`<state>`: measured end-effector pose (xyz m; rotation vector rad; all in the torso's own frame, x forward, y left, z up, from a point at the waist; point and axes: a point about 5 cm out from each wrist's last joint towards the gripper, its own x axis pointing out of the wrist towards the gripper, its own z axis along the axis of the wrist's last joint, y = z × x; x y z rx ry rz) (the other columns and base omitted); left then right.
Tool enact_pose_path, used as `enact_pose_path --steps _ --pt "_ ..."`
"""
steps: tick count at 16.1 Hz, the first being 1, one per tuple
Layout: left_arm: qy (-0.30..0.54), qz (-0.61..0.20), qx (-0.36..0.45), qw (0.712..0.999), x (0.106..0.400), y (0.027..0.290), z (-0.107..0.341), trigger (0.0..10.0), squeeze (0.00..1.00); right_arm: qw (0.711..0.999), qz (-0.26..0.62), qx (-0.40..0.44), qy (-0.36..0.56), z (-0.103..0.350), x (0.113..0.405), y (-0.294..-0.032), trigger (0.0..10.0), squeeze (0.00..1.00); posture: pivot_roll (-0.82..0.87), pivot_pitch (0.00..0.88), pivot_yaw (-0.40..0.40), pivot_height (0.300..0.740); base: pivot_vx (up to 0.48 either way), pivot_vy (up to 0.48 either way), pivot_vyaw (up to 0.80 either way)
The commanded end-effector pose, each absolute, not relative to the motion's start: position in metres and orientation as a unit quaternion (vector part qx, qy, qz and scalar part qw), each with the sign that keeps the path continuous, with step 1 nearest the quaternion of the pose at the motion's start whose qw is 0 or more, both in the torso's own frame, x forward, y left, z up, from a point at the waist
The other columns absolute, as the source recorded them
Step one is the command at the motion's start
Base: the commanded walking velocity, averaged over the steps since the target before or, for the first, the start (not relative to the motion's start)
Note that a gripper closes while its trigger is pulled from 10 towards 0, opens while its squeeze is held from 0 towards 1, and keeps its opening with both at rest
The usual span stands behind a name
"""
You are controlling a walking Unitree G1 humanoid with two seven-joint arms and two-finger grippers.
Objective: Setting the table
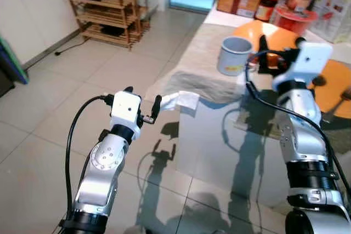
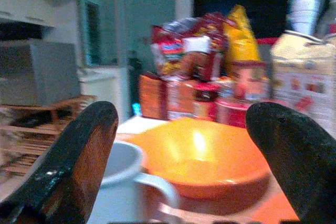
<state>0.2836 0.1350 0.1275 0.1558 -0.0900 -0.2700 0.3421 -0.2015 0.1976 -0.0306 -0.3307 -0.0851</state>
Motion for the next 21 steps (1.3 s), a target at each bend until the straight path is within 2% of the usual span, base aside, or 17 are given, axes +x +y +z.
enact_pose_path --steps 1,7,12,14,21 --pt "-0.048 -0.138 0.080 0.986 0.284 0.134 0.129 10.0 0.00 0.985 -0.049 -0.024 -0.163 0.197 0.344 -0.204 10.0 0.00 0.04 0.000 0.011 0.736 0.000 0.000 0.00" --pt "-0.048 -0.140 0.086 0.985 0.282 0.136 0.130 10.0 0.00 0.996 -0.033 -0.007 -0.078 0.171 0.368 -0.208 10.0 0.00 0.09 0.000 0.013 0.736 0.000 0.000 0.00" --pt "-0.046 -0.134 0.092 0.986 0.281 0.141 0.130 10.0 0.00 0.998 -0.009 0.040 -0.038 0.161 0.383 -0.189 10.0 0.00 0.10 0.000 0.012 0.736 0.000 0.000 0.00" --pt "-0.045 -0.133 0.091 0.986 0.281 0.141 0.129 10.0 0.00 0.998 0.005 0.049 -0.028 0.157 0.386 -0.177 10.0 0.00 0.10 0.000 0.010 0.736 0.000 0.000 0.00" --pt "-0.044 -0.132 0.092 0.986 0.280 0.141 0.129 10.0 0.00 0.999 -0.004 0.043 -0.011 0.150 0.389 -0.177 10.0 0.00 0.10 0.000 0.008 0.736 0.000 0.000 0.00"
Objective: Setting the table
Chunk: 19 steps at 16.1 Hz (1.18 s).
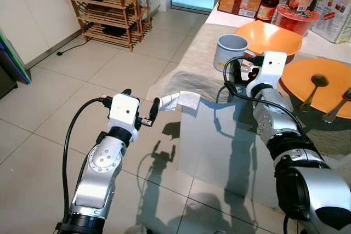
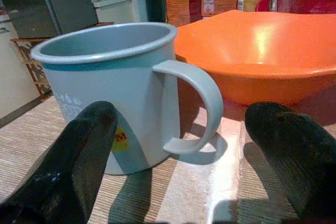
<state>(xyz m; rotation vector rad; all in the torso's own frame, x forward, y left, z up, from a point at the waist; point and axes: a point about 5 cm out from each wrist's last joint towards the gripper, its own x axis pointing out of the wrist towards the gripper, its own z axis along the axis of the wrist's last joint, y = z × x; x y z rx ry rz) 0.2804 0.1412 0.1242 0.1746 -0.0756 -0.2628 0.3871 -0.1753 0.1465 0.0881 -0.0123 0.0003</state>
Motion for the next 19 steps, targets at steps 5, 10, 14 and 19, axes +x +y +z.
enact_pose_path --steps 5,10,14,19 --pt "-0.043 -0.131 0.092 0.986 0.280 0.141 0.129 10.0 0.00 0.999 -0.002 0.041 -0.004 0.148 0.390 -0.174 0.0 0.00 0.10 0.000 0.007 0.736 0.000 0.000 0.00" --pt "-0.042 -0.132 0.092 0.986 0.280 0.140 0.129 10.0 0.00 0.999 -0.003 0.037 -0.004 0.148 0.390 -0.175 0.0 0.00 0.09 0.000 0.009 0.736 0.000 0.000 0.00" --pt "-0.042 -0.134 0.092 0.986 0.281 0.139 0.129 10.0 0.00 0.999 -0.003 0.035 -0.008 0.149 0.391 -0.175 0.0 0.00 0.09 0.000 0.011 0.736 0.000 0.000 0.00" --pt "-0.042 -0.136 0.093 0.985 0.281 0.139 0.129 10.0 0.00 0.999 0.023 0.044 -0.020 0.150 0.390 -0.157 0.0 0.00 0.09 0.000 0.012 0.736 0.000 0.000 0.00"
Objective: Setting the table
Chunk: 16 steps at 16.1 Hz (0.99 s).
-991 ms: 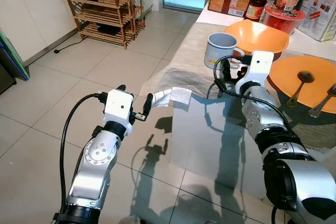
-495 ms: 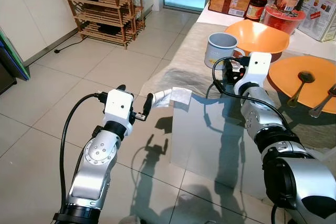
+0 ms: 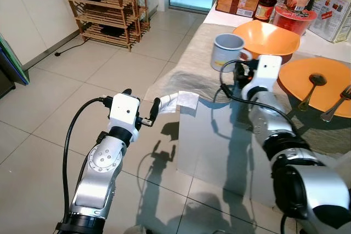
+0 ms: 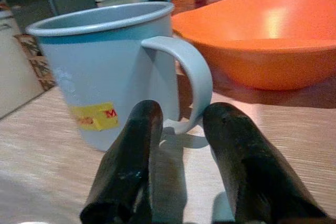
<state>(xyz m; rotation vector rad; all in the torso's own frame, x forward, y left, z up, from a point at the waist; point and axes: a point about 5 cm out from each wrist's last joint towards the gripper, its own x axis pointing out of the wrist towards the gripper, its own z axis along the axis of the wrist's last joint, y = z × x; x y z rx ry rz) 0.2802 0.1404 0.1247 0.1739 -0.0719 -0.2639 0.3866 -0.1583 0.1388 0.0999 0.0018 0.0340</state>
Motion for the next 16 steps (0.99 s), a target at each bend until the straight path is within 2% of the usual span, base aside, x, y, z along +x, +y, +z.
enact_pose_path --steps 1,6,9,13,16 --pt "-0.042 -0.136 0.094 0.985 0.281 0.139 0.129 10.0 0.00 0.997 0.039 0.050 -0.033 0.153 0.389 -0.146 0.0 0.00 0.09 0.000 0.012 0.736 0.000 0.000 0.00" --pt "-0.043 -0.136 0.093 0.985 0.279 0.139 0.129 10.0 0.00 0.994 0.081 0.050 -0.060 0.156 0.383 -0.118 0.0 0.00 0.09 0.000 0.007 0.736 0.000 0.000 0.00" --pt "-0.043 -0.136 0.092 0.985 0.278 0.139 0.128 10.0 0.00 0.994 0.081 0.045 -0.066 0.156 0.380 -0.118 0.0 0.00 0.09 0.000 0.004 0.736 0.000 0.000 0.00" --pt "-0.042 -0.135 0.091 0.986 0.278 0.139 0.128 10.0 0.00 0.991 0.060 0.006 -0.120 0.171 0.375 -0.125 0.0 0.00 0.09 0.000 0.004 0.736 0.000 0.000 0.00" --pt "-0.041 -0.135 0.091 0.986 0.279 0.139 0.128 10.0 0.00 0.992 0.055 -0.002 -0.115 0.171 0.375 -0.126 0.0 0.00 0.09 0.000 0.005 0.736 0.000 0.000 0.00"
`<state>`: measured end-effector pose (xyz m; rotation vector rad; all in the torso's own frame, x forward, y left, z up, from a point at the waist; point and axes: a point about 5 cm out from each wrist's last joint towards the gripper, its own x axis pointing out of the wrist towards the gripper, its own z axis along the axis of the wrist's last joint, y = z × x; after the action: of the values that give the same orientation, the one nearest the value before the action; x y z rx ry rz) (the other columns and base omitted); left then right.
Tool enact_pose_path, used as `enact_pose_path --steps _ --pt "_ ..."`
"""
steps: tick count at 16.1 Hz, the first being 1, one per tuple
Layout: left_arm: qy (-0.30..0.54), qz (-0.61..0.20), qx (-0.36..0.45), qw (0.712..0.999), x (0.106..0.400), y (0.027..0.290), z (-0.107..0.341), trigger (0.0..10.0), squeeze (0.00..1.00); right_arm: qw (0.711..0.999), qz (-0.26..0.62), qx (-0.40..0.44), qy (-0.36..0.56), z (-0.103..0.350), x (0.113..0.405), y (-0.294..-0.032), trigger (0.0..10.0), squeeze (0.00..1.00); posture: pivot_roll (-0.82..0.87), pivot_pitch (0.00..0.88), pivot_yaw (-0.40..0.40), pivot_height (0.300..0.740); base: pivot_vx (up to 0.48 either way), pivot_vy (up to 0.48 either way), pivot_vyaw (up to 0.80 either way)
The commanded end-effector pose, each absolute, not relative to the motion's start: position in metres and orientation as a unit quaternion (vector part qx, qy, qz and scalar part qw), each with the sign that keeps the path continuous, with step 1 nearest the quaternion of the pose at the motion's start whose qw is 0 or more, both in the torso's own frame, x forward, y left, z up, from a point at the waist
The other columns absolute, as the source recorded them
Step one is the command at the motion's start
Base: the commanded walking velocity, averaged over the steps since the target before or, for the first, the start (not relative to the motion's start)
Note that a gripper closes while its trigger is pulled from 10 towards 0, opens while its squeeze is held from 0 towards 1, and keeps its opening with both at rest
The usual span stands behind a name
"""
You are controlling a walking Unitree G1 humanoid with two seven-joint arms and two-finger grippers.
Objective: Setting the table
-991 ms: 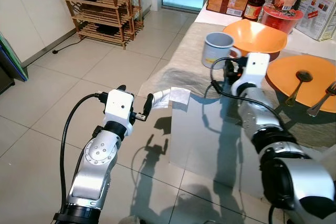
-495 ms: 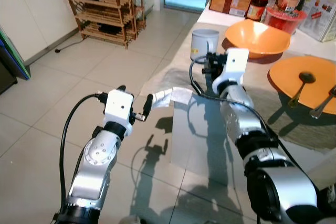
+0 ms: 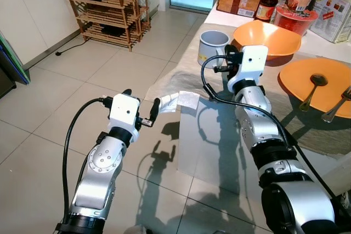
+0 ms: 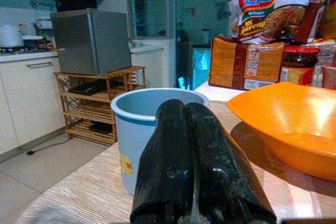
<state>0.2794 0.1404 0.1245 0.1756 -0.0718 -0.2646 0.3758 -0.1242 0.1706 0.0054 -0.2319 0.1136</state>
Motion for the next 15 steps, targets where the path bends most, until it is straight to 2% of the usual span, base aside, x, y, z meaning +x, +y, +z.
enact_pose_path --steps 1,3,4,12,15 --pt "-0.042 -0.135 0.091 0.986 0.279 0.140 0.128 10.0 0.00 0.992 0.051 -0.003 -0.111 0.171 0.375 -0.125 10.0 0.00 0.09 0.000 0.005 0.736 0.000 0.000 0.00" --pt "-0.042 -0.134 0.091 0.986 0.279 0.140 0.128 10.0 0.00 0.992 0.047 0.001 -0.117 0.175 0.374 -0.124 10.0 0.00 0.09 0.000 0.004 0.736 0.000 0.000 0.00" --pt "-0.042 -0.133 0.091 0.986 0.279 0.140 0.128 10.0 0.00 0.991 0.051 0.005 -0.123 0.177 0.373 -0.122 10.0 1.00 0.09 0.000 0.003 0.736 0.000 0.000 0.00" --pt "-0.040 -0.134 0.080 0.987 0.278 0.140 0.128 10.0 0.00 0.992 0.067 0.011 -0.103 0.176 0.359 -0.113 10.0 1.00 0.08 0.000 0.007 0.736 0.000 0.000 0.00" --pt "0.014 -0.122 0.014 0.992 0.273 0.157 0.121 10.0 0.00 0.994 0.066 0.004 -0.091 0.177 0.353 -0.115 10.0 1.00 0.08 0.000 0.004 0.736 0.000 0.000 0.00"
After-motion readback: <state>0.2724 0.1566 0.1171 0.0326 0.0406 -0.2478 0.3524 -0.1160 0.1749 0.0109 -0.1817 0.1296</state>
